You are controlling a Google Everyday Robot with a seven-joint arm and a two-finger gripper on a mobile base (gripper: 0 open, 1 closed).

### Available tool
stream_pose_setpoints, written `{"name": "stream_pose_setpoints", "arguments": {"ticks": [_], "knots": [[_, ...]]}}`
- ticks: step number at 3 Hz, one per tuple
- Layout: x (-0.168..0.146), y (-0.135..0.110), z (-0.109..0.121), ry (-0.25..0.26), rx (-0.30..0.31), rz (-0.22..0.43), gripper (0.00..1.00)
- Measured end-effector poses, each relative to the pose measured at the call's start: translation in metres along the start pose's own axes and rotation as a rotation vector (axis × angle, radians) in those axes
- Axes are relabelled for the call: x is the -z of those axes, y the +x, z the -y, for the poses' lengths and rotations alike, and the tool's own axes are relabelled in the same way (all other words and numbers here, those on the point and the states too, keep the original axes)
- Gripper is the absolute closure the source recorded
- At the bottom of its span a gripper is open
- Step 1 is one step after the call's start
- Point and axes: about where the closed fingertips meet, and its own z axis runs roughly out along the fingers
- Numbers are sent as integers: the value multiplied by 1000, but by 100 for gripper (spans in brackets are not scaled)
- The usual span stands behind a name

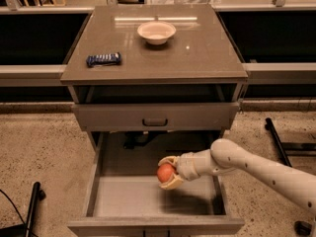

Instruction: Place apple into middle drawer

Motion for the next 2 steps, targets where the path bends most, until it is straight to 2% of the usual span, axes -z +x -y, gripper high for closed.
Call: {"name": "stream_pose_setpoints", "arguments": {"ticks": [1,2], "knots": [[-30,20,-24,-49,-36,50,100],[-57,34,-45,-78,-73,76,100]]}}
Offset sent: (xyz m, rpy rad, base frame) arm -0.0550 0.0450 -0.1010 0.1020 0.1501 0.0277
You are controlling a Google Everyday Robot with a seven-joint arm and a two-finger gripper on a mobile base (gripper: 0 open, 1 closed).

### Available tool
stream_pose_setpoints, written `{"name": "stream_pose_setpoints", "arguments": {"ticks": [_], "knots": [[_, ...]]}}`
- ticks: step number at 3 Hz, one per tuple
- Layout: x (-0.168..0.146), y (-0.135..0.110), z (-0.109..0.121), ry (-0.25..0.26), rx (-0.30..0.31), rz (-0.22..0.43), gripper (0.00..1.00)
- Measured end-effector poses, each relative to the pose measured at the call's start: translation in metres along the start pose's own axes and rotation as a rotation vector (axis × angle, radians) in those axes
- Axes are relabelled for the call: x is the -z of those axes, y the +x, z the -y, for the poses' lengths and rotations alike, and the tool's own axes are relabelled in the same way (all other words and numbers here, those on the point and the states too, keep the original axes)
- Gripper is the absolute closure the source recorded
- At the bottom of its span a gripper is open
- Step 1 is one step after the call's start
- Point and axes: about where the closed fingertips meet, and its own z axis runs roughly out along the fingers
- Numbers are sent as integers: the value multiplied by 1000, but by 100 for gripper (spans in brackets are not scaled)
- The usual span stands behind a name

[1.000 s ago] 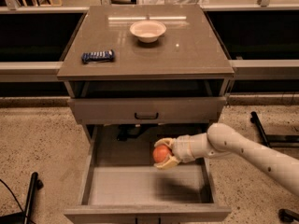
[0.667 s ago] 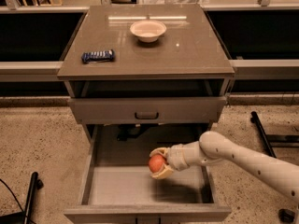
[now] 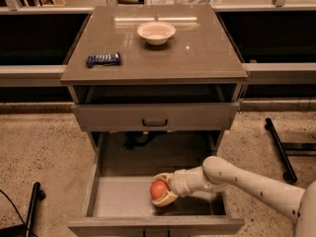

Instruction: Place apple into middle drawer

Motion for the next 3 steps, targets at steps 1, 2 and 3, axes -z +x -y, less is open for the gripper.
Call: {"name": "stream_pose_setpoints", "arguments": {"ticks": [1,2,3], "knots": [[-15,9,-9,9,-22,-28,82],[-17,10,-8,16,-23,-30,58],[-17,10,-8,16,-23,-30,36]]}}
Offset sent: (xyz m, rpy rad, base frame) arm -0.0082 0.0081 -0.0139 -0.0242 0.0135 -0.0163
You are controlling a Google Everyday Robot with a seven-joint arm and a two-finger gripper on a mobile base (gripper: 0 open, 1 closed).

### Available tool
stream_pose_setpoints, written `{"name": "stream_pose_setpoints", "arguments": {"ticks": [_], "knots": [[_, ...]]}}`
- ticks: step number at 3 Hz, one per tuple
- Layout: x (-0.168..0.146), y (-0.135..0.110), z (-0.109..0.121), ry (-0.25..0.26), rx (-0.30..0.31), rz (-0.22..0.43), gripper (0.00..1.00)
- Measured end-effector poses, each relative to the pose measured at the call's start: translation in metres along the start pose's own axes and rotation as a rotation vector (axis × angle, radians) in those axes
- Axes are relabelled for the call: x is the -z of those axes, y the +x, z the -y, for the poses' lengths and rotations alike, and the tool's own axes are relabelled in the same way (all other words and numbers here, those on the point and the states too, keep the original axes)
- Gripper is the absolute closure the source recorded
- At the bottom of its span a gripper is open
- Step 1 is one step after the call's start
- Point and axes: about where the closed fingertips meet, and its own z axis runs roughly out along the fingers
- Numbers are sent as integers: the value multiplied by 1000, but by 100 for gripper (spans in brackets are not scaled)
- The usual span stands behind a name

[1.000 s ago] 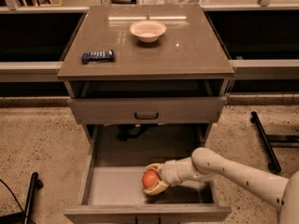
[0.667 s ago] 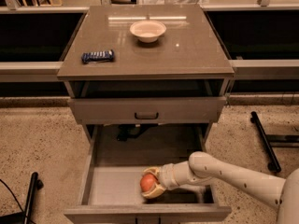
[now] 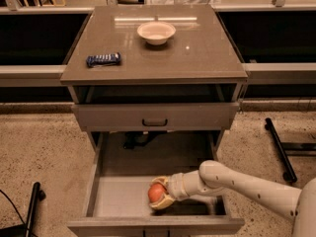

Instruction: Place apple into middle drawer

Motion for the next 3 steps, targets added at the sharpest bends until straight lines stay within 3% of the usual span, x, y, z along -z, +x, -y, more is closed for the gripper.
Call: {"name": "stream_pose_setpoints", "arguments": {"ticks": [1,2,3], "knots": [[0,0,0,0,0,0,12],[0,0,0,0,0,0,0],[8,-7,2,-4,13,-4,0]]}}
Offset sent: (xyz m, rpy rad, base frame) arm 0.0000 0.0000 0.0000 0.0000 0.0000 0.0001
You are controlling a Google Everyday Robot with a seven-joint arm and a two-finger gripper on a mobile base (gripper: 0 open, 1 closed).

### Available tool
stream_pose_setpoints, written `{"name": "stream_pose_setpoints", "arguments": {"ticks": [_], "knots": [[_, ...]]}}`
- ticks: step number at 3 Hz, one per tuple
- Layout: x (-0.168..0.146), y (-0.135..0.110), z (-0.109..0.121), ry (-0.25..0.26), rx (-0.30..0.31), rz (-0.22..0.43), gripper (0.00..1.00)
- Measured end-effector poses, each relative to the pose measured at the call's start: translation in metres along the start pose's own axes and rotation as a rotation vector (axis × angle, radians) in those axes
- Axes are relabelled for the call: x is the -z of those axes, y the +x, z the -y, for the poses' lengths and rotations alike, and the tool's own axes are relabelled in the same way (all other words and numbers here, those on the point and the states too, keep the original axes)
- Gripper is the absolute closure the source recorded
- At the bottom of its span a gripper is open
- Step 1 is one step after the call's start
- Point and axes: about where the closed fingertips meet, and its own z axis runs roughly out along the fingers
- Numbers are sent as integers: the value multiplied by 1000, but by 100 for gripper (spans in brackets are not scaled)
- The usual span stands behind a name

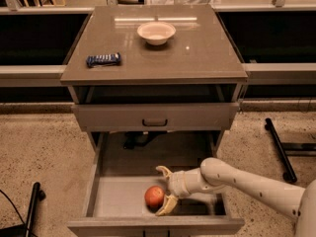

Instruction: Place apple into middle drawer

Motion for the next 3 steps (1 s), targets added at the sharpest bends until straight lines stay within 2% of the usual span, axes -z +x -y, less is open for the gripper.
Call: {"name": "stream_pose_setpoints", "arguments": {"ticks": [1,2,3], "knots": [[27,-14,6,14,45,17,0],[74,-31,5,48,104,71,0],[80,-29,2,47,105,76,0]]}}
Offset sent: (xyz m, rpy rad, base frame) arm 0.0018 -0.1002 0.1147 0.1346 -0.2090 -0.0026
